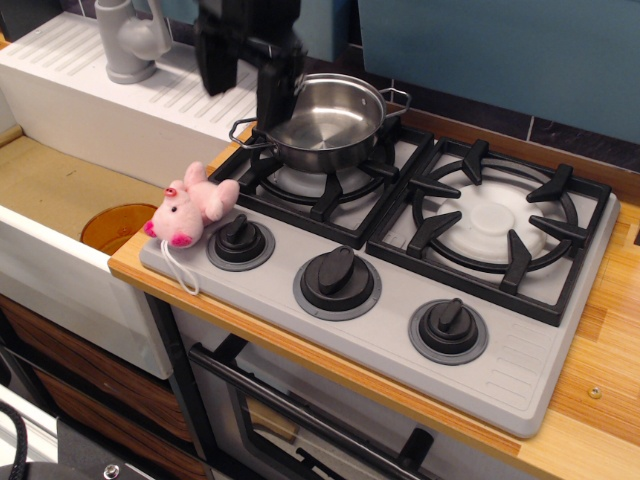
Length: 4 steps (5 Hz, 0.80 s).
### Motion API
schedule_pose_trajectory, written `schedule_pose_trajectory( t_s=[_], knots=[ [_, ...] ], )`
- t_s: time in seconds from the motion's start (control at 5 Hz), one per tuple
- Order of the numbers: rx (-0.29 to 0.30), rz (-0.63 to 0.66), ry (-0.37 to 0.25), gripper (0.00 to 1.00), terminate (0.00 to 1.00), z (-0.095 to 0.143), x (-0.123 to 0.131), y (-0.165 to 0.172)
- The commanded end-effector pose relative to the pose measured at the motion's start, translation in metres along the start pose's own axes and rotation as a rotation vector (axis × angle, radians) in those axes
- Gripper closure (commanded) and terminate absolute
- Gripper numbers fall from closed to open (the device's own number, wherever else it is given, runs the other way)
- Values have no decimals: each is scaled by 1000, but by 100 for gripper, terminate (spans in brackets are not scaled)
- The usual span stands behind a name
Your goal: Put stuffedpig in pan
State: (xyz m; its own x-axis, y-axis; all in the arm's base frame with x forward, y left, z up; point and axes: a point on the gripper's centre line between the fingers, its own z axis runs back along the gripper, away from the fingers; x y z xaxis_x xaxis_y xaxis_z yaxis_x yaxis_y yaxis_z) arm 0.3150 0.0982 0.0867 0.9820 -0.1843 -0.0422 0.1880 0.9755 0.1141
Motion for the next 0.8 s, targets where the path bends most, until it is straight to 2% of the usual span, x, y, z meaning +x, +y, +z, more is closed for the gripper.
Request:
schedule_pose_trajectory(
  t_s=[0.0, 0.6],
  knots=[
    [41, 14, -94, 0, 0, -3, -23, 4],
    [33, 18, -122, 0, 0, -41, -41, 9]
  ],
)
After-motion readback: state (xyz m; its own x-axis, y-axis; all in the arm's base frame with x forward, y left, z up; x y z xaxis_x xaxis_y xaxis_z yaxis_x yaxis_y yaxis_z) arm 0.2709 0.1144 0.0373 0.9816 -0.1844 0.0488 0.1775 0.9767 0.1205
